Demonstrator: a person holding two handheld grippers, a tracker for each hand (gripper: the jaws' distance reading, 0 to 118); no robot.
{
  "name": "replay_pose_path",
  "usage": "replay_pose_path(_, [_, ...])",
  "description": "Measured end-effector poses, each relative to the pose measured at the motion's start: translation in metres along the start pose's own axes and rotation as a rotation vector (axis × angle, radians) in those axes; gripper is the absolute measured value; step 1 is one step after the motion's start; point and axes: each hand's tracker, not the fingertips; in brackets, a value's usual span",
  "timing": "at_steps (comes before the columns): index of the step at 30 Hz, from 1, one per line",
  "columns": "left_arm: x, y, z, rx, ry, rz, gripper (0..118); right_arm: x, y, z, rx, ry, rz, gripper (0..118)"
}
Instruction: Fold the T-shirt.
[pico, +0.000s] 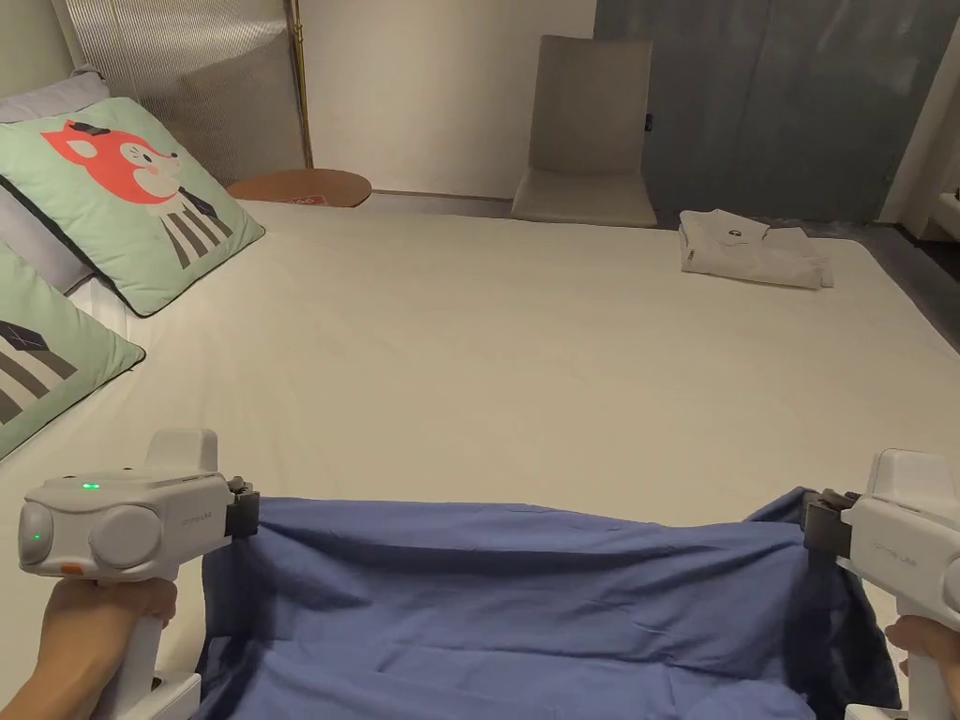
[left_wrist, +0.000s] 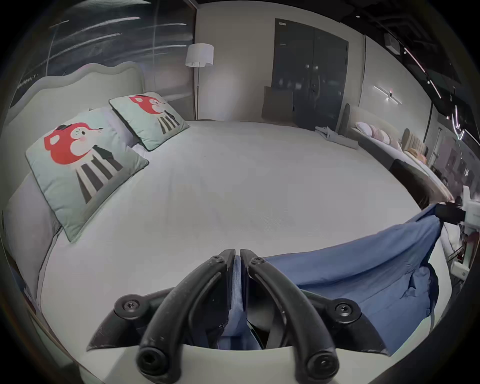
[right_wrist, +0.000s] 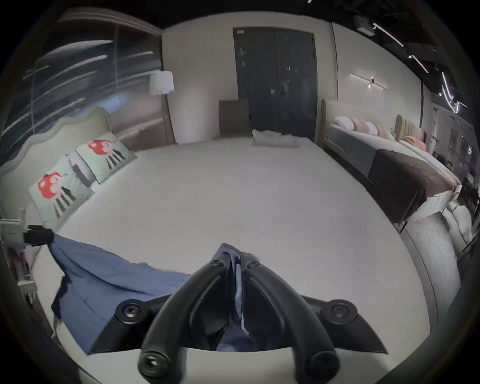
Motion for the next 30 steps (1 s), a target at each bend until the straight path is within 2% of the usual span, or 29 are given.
replay_pose_path(6, [-0.005,-0.025,0.045,0.035,-0.004,0.011,2,-0.001,-0.036,0.079,0.041,0.03,-0.041,7])
replay_pose_path(12, [-0.015,-0.077,0.069,-0.003,-0.005,-0.011,2,-0.002,-0.094,0.108,0.015,0.035,-0.068,7])
replay_pose_path(18, [-0.02,-0.136,0.069,-0.099,0.018,-0.006,2,0.004,-0.157,0.11,-0.066,-0.024,-0.121,7])
replay_pose_path(23, [-0.022,-0.171,0.064,-0.173,0.043,0.021,2,0.001,-0.192,0.096,-0.16,-0.1,-0.122,7])
replay_pose_path(25, [-0.025,-0.18,0.055,-0.203,0.05,0.021,2,-0.003,-0.2,0.089,-0.189,-0.134,-0.095,7])
replay_pose_path(28, [-0.024,-0.182,0.058,-0.182,0.059,0.025,3,-0.007,-0.201,0.09,-0.204,-0.128,-0.095,7])
replay_pose_path(30, [-0.026,-0.175,0.056,-0.189,0.057,0.028,5,-0.009,-0.194,0.096,-0.192,-0.11,-0.128,7])
